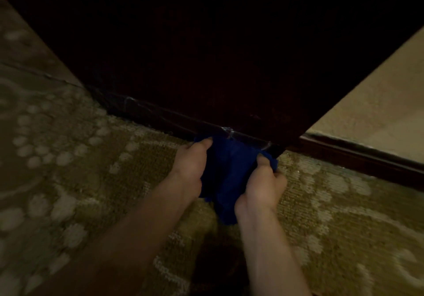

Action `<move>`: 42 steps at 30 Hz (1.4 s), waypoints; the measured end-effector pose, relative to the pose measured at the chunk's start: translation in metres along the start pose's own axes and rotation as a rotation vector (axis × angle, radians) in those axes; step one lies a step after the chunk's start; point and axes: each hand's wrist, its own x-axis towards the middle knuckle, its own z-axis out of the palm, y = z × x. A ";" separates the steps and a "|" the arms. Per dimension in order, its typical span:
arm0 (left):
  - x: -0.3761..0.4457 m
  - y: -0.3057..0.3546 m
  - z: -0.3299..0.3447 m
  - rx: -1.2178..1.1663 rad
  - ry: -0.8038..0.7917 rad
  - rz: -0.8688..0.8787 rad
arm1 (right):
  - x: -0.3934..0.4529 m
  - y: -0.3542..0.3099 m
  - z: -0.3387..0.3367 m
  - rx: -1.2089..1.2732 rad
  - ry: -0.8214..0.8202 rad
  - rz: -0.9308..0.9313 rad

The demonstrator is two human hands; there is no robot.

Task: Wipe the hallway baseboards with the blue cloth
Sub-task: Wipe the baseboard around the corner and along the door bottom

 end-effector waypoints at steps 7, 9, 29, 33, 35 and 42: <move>-0.019 0.001 0.000 -0.111 -0.099 0.200 | -0.012 -0.011 0.004 -0.029 -0.054 -0.225; -0.014 -0.007 0.001 -0.074 -0.062 0.144 | -0.006 -0.008 -0.001 -0.085 -0.053 -0.192; -0.013 -0.003 0.002 -0.067 0.030 0.106 | 0.000 0.001 0.003 -0.183 -0.088 0.006; -0.022 0.005 0.001 -0.136 -0.059 0.264 | -0.011 -0.015 0.004 -0.150 -0.181 -0.190; -0.027 0.010 0.002 -0.160 -0.083 0.320 | -0.015 -0.020 0.002 -0.154 -0.220 -0.298; -0.011 -0.004 0.002 -0.051 0.040 0.147 | 0.002 0.006 0.004 -0.252 -0.120 -0.064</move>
